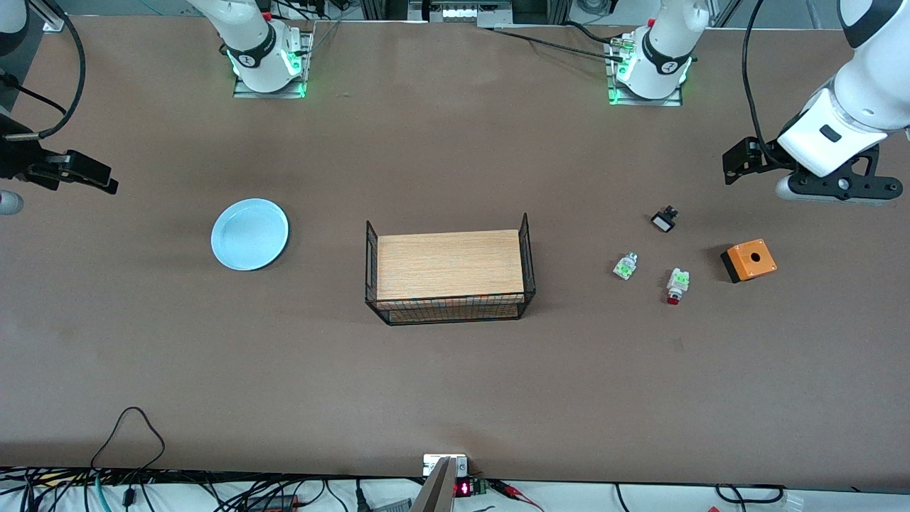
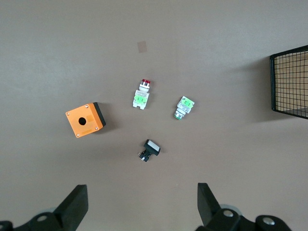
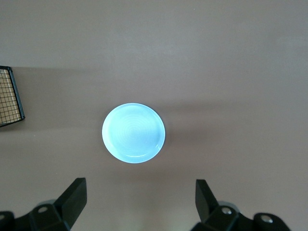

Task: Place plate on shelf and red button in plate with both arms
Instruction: 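Move the right gripper down to the light blue plate's rim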

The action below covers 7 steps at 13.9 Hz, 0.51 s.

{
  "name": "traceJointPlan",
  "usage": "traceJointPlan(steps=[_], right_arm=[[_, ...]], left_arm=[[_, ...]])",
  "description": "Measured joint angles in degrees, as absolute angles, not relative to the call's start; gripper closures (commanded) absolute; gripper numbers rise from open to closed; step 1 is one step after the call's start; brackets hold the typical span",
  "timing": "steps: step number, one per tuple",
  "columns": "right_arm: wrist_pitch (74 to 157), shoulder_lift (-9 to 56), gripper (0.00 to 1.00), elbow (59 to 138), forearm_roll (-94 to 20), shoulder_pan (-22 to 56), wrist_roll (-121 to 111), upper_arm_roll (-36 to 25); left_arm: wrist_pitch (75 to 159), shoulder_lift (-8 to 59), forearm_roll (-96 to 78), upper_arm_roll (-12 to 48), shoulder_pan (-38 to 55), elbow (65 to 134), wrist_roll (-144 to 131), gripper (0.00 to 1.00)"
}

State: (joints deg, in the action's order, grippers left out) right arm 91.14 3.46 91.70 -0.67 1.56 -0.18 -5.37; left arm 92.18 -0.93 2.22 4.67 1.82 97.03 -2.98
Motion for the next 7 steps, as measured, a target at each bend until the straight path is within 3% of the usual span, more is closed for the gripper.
traceJointPlan(steps=[7], right_arm=[[91.2,4.2,0.0,91.7,-0.7,1.6,-0.3,-5.3]], left_arm=[[92.1,-0.9,2.2,4.7,1.8,97.0,-3.0,0.0]])
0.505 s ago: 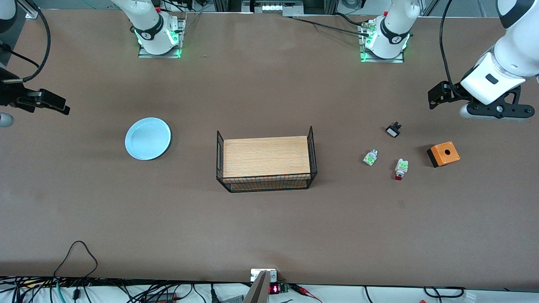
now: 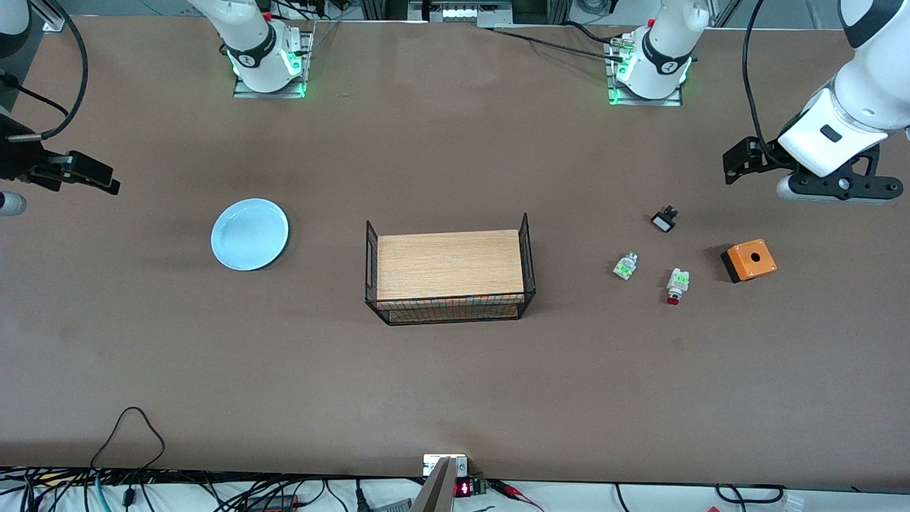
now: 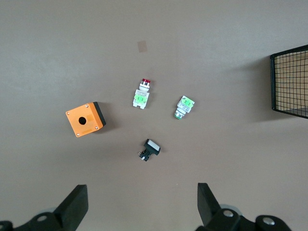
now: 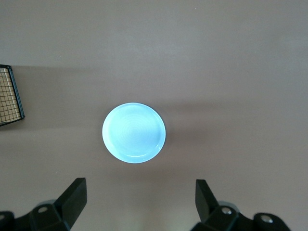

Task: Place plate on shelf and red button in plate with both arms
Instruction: 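Move the right gripper down to the light blue plate's rim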

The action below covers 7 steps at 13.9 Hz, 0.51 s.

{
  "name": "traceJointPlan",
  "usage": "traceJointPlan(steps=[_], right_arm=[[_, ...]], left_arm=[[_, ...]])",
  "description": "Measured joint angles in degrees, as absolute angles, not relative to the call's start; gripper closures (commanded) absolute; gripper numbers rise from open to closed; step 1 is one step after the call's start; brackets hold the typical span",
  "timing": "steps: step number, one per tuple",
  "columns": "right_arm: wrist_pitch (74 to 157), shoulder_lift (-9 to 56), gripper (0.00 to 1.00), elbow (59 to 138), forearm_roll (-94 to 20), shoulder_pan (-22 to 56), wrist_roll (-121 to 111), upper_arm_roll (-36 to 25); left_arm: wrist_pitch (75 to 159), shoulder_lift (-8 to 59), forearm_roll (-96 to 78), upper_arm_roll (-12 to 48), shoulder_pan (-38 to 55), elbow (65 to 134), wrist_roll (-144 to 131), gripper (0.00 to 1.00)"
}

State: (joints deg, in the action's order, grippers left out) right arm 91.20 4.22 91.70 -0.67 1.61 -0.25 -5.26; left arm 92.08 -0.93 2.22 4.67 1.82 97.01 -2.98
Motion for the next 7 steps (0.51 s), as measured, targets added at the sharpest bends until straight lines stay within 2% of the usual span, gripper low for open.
traceJointPlan(steps=[7], right_arm=[[100.0,13.1,0.0,94.6,-0.1,1.5,-0.2,-5.3]], left_arm=[[92.1,-0.9,2.2,4.7,1.8,97.0,-3.0,0.0]])
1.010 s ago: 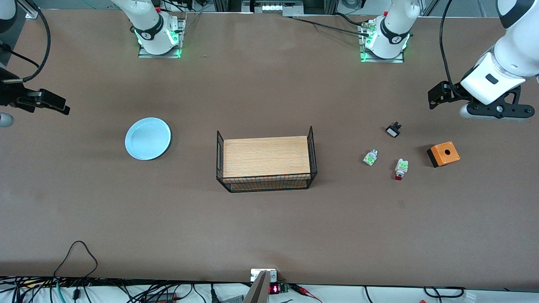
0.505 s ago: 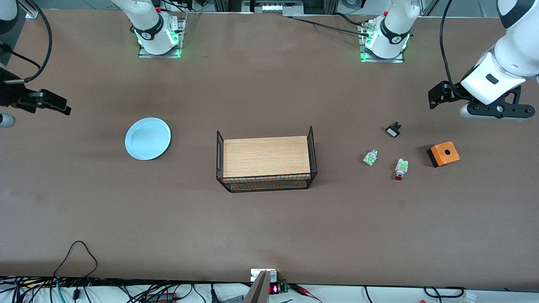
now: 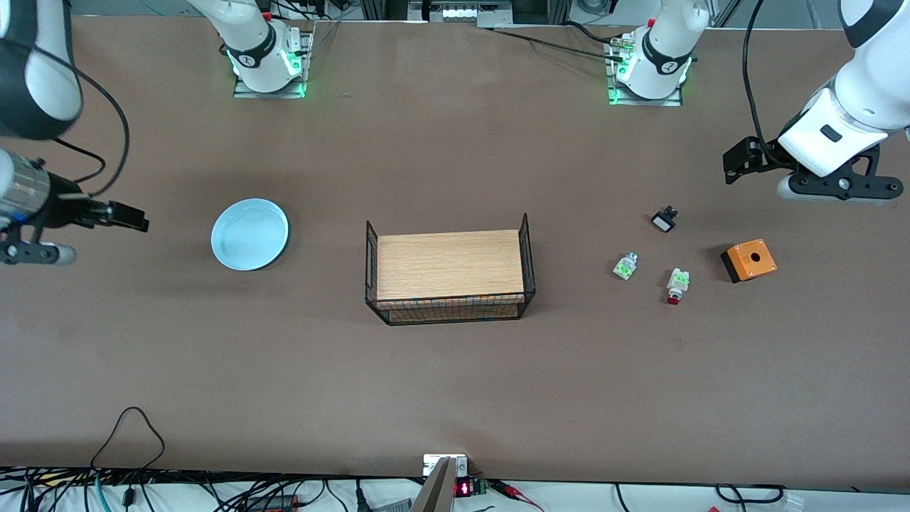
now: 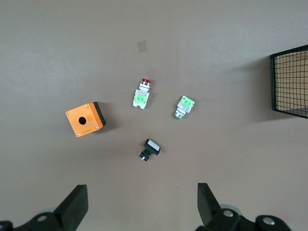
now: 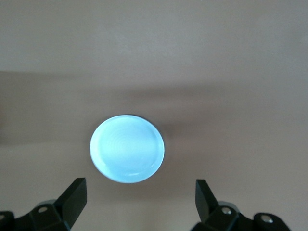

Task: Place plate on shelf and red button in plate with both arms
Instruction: 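Move the right gripper down to the light blue plate's rim, then close the right gripper on the plate rim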

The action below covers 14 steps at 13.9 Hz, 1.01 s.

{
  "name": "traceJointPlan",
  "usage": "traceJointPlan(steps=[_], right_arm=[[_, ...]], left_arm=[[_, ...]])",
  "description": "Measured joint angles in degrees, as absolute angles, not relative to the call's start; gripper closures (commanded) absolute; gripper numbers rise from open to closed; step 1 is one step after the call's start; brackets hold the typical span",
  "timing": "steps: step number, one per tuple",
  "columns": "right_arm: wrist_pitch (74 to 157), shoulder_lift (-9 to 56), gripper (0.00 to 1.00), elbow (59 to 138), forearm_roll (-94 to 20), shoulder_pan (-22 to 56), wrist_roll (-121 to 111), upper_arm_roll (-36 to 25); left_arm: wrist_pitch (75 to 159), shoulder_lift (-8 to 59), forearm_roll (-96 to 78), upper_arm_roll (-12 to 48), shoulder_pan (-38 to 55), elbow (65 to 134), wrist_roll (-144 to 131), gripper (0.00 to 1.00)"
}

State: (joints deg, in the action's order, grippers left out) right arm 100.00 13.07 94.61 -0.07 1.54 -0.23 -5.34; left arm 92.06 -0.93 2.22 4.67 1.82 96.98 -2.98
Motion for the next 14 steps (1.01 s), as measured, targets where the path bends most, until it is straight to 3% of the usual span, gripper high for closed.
traceJointPlan(steps=[5,14], right_arm=[[110.4,15.5,0.0,104.8,1.9,1.5,-0.2,-5.4],[142.3,16.1,0.0,130.9,2.2,-0.8,-1.4,-5.5]], left_arm=[[92.1,-0.9,2.2,4.7,1.8,97.0,-3.0,0.0],[92.0,-0.9,2.2,4.7,1.8,97.0,-3.0,0.0]])
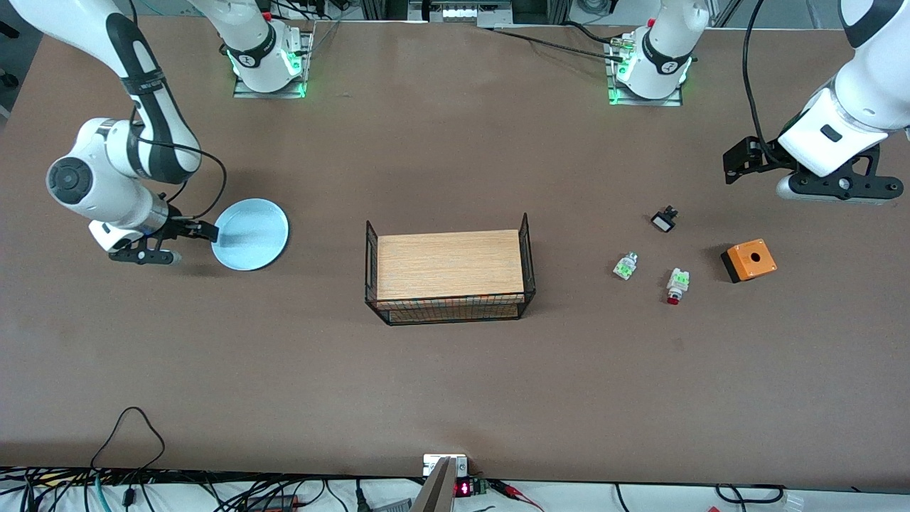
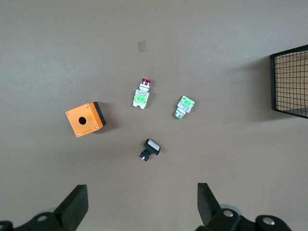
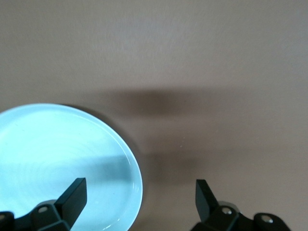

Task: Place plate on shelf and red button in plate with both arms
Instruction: 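Close the right gripper on the plate rim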

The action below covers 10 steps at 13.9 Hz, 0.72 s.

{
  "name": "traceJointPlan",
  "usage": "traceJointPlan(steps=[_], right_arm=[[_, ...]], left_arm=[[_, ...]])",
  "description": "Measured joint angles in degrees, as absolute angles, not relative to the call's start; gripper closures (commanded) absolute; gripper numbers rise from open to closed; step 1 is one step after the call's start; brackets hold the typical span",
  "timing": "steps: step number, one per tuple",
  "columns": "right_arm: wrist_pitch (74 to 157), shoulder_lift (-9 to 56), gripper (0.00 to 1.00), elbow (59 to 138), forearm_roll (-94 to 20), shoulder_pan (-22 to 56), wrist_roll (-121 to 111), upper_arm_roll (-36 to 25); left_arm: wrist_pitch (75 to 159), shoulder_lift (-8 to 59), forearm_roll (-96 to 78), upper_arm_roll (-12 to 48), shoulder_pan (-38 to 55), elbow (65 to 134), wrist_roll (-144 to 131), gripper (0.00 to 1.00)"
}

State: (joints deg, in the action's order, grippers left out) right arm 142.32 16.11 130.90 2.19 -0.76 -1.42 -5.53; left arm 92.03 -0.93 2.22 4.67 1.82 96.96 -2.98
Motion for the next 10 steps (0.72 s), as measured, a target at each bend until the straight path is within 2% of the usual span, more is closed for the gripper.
traceJointPlan(steps=[7,8,10], right_arm=[[145.8,18.6,0.04,132.3,2.2,-0.7,-4.6,-5.5],[145.9,18.9,0.07,132.3,2.2,-0.7,-4.7,-5.5],[146.1,19.1,0.25,132.3,2.2,-0.7,-4.8,-5.5]], left_arm=[[92.0,-0.9,2.2,4.7,1.8,97.0,-3.0,0.0],[92.0,-0.9,2.2,4.7,1.8,97.0,-3.0,0.0],[92.0,-0.9,2.2,4.7,1.8,97.0,-3.0,0.0]])
